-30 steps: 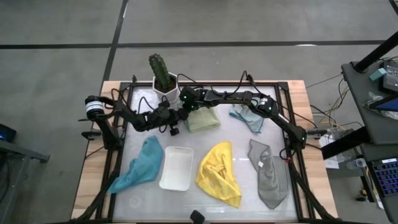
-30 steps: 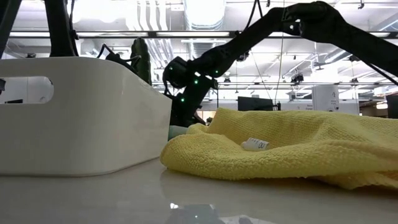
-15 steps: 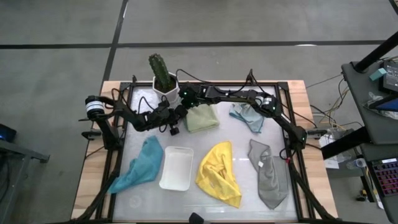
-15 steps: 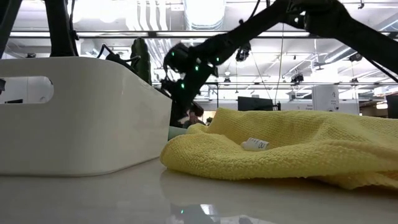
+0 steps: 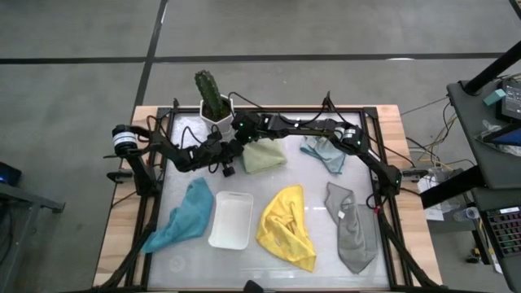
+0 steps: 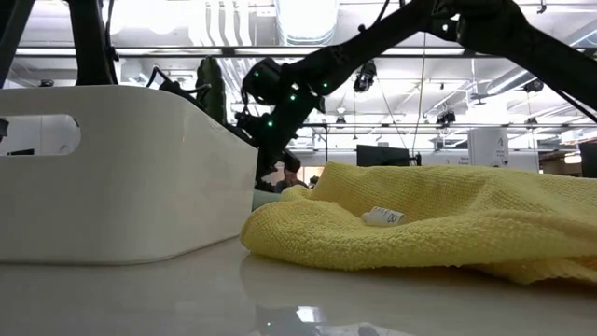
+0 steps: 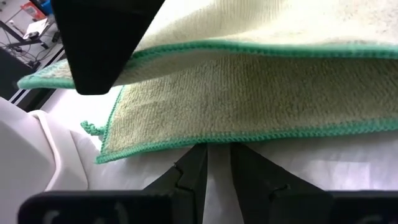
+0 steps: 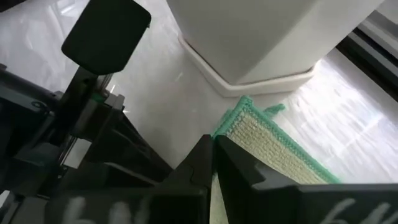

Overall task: Fold microfiber towels
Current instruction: Fold the green microfiber towel

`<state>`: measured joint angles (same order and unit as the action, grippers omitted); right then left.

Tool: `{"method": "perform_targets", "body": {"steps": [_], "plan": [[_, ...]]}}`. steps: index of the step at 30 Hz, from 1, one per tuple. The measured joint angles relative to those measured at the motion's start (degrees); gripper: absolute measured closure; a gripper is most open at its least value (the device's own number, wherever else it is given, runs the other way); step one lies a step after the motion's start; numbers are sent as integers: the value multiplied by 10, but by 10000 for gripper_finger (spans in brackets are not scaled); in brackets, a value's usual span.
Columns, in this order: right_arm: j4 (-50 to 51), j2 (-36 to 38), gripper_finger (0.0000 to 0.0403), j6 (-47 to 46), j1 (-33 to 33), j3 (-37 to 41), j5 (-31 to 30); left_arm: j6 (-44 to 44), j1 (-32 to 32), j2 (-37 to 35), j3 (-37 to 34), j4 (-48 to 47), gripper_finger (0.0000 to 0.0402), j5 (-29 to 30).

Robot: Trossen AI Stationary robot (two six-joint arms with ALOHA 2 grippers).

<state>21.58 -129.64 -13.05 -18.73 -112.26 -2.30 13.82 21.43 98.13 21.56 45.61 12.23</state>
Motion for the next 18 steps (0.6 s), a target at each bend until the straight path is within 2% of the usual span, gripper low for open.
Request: {"method": "perform_targets", "body": {"steps": [10,18], "plan": [[-58,-5,390,-6,-1,30,7,-2,0,0,-1,2,343,0],[-64,-12,390,-8,-1,32,25,1,0,0,-1,3,343,0]]}}
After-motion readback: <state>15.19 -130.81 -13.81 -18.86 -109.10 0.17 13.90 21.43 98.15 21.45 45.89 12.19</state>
